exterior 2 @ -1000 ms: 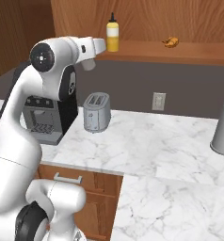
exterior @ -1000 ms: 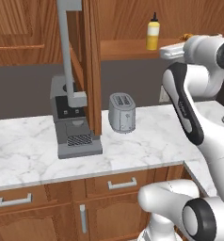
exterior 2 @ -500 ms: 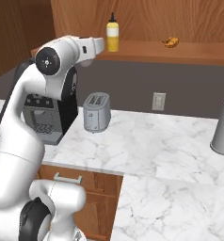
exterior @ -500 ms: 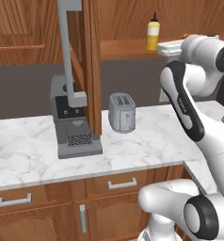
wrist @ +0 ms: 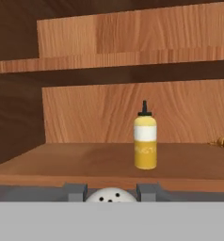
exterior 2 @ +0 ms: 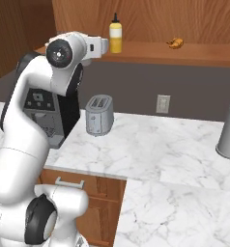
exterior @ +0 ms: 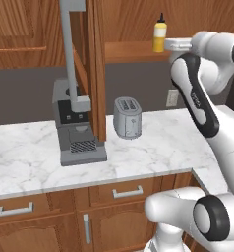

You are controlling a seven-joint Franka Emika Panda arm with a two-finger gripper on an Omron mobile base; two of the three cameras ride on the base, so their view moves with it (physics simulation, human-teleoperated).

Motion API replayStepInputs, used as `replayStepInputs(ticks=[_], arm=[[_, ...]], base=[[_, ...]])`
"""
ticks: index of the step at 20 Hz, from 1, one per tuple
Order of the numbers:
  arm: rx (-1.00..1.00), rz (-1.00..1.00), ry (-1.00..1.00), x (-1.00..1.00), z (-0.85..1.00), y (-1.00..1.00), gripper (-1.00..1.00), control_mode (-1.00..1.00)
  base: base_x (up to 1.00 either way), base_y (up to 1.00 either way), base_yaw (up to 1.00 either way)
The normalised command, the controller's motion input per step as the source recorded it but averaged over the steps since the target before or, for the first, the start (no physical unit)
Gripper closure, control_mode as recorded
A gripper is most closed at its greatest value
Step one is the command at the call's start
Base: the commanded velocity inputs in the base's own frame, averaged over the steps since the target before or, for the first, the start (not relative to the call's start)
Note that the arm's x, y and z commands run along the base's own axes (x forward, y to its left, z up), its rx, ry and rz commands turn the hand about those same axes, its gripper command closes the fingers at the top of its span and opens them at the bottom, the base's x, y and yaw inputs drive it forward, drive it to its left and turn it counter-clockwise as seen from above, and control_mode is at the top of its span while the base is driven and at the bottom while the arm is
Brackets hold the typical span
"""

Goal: Pick the shaker and mustard from the counter and place them in the cabinet.

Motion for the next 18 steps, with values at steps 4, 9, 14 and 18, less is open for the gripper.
replayStepInputs(ticks=[4,9,14,18], arm=[[0.0,0.09,0.08,0.01,0.0,0.16,1.0,-1.0],[0.0,0.07,0.01,0.08,0.0,0.17,1.0,-1.0],[0.0,0.05,0.0,0.18,0.0,0.05,1.0,-1.0],[0.0,0.03,0.0,0.3,0.0,0.0,1.0,-1.0]], base=[[0.0,0.0,0.0],[0.0,0.0,0.0],[0.0,0.0,0.0],[0.0,0.0,0.0]])
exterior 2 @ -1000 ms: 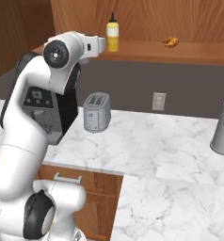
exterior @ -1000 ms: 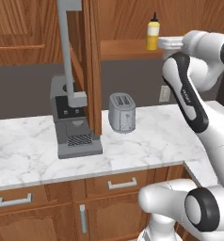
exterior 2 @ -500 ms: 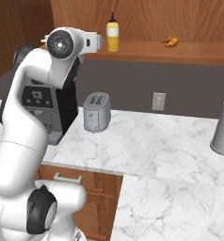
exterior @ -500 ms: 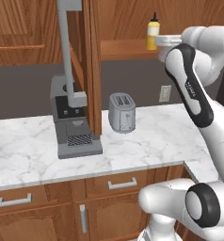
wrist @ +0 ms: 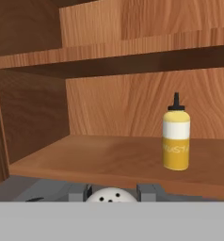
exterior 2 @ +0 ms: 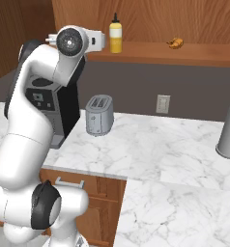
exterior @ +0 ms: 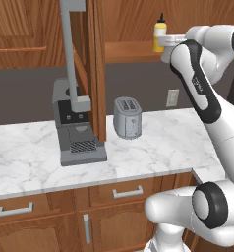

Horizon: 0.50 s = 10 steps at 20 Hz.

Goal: Pick the shaker and mustard from the counter and place them in the cabinet.

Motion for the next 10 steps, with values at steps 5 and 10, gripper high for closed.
replayStepInputs(ticks=[5,10], arm=[[-0.01,0.05,0.0,0.33,-0.1,0.03,1.0,-1.0],[-0.03,0.06,0.0,0.28,-0.13,0.06,1.0,-1.0]], base=[[0.0,0.0,0.0],[0.0,0.0,0.0]])
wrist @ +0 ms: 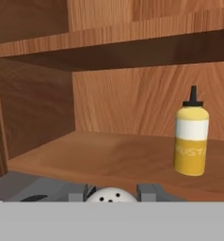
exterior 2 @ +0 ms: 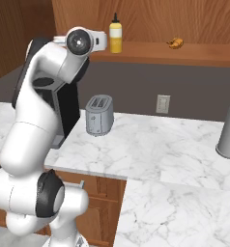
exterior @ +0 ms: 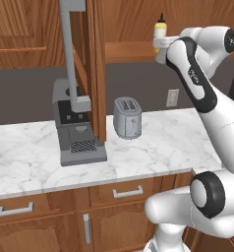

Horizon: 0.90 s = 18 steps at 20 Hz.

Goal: Pick the shaker and mustard from the counter and place them in the cabinet.

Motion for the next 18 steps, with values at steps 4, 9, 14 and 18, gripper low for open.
replayStepInputs(ticks=[4,9,14,18], arm=[[-0.01,0.05,0.0,0.23,0.0,0.0,1.0,-1.0],[-0.03,0.03,0.0,0.29,0.0,0.0,1.0,-1.0],[-0.04,0.03,0.0,0.31,0.0,0.01,1.0,-1.0],[-0.09,0.02,0.0,0.13,0.0,0.07,1.0,-1.0]], base=[[0.0,0.0,0.0],[0.0,0.0,0.0],[0.0,0.0,0.0],[0.0,0.0,0.0]])
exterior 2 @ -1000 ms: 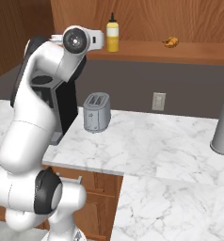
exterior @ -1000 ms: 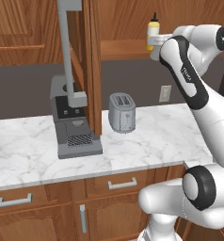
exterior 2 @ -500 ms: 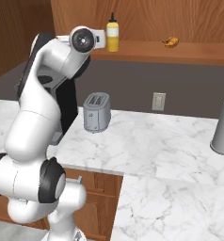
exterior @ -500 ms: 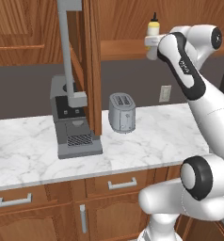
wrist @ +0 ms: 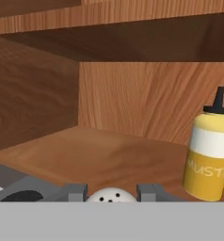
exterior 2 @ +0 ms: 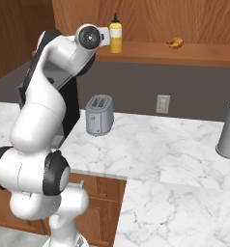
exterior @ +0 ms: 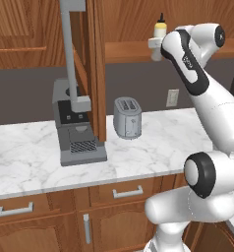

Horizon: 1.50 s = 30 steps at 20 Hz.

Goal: Pick the shaker and mustard from the counter and place them in the cabinet.

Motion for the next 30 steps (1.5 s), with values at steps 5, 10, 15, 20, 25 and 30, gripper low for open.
replayStepInputs(ticks=[5,10,15,20,25,30], arm=[[-0.12,0.0,0.0,0.05,0.0,0.12,1.0,-1.0],[-0.08,0.0,0.0,0.11,0.0,0.13,1.0,-1.0],[-0.03,0.0,0.0,0.34,0.0,0.0,1.0,-1.0],[-0.03,0.0,0.0,0.36,-0.02,0.0,1.0,-1.0],[-0.03,0.0,0.0,0.3,-0.05,0.0,1.0,-1.0],[-0.01,0.0,0.0,0.31,-0.2,0.0,1.0,-1.0]], base=[[0.0,0.0,0.0],[0.0,0.0,0.0],[0.0,0.0,0.0],[0.0,0.0,0.0],[0.0,0.0,0.0],[0.0,0.0,0.0]])
